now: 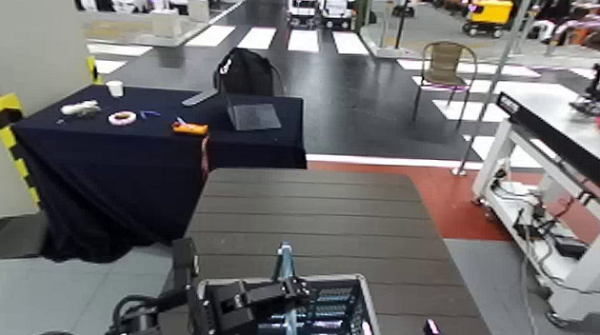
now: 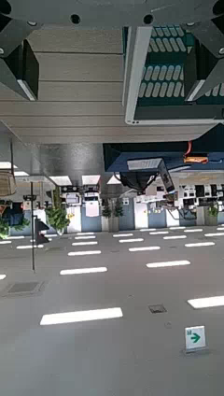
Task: Place the crate on the table.
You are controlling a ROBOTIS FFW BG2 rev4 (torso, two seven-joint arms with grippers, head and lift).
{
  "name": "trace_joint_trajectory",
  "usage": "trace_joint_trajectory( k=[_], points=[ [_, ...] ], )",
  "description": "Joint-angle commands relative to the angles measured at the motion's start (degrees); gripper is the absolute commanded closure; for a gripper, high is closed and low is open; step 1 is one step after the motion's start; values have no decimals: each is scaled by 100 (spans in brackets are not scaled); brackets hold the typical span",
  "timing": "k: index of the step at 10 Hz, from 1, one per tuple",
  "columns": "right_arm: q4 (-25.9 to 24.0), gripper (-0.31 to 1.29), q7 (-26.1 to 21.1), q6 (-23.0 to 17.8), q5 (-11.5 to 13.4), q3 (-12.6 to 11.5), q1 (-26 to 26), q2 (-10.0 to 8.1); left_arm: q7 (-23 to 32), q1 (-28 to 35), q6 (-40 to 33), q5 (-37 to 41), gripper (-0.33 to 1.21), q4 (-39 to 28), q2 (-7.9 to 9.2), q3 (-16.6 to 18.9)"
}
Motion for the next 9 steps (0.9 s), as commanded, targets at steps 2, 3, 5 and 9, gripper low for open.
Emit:
trace_joint_trajectory(
  k=[2, 3, 5, 9],
  points=[
    [-9, 13, -20, 0, 46, -20, 9, 0, 0, -1, 2, 6, 119, 14, 0, 9],
    [-9, 13, -20, -9, 46, -20, 9, 0, 9, -9, 2, 6, 119, 14, 0, 9],
    [-44, 13, -20, -44, 90, -46, 35, 18, 44, -141, -7, -3, 119, 181, 35, -79],
    [-53, 13, -73, -132, 107, -29, 35, 0, -79, -871, -147, -179, 119, 664, 281, -571]
  ],
)
